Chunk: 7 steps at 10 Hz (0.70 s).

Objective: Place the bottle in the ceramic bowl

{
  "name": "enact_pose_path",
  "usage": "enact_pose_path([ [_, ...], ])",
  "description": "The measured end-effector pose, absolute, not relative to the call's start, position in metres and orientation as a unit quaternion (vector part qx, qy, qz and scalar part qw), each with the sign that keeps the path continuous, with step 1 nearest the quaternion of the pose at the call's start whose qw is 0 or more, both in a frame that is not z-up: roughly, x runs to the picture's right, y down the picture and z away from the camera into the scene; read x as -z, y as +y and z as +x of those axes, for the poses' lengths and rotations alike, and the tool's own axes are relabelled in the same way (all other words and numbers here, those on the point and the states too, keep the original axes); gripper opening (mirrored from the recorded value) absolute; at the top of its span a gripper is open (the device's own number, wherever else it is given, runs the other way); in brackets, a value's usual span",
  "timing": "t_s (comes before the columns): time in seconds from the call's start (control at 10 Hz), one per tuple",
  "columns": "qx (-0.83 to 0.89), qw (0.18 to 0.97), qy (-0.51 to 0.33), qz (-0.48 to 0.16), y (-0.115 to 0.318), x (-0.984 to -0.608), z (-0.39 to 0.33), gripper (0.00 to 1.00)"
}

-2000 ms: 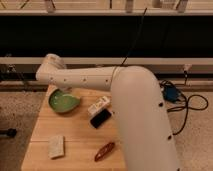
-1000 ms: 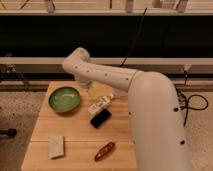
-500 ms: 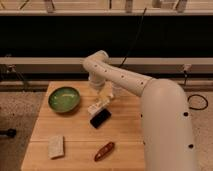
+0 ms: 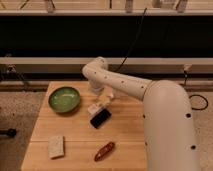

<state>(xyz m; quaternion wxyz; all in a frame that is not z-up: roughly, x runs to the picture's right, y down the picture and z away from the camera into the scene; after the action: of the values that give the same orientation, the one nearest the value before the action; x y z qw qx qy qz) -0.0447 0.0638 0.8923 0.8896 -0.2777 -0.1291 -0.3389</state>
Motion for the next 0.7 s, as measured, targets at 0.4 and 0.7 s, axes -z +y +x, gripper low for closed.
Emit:
enact_pose_path([
  [0.4, 0.335, 0.888, -0.119, -0.293, 0.073, -0.902, -0.030, 0.80],
  [0.7, 0.327, 0.886, -0.119, -0.307, 0.080, -0.909, -0.021, 0.80],
])
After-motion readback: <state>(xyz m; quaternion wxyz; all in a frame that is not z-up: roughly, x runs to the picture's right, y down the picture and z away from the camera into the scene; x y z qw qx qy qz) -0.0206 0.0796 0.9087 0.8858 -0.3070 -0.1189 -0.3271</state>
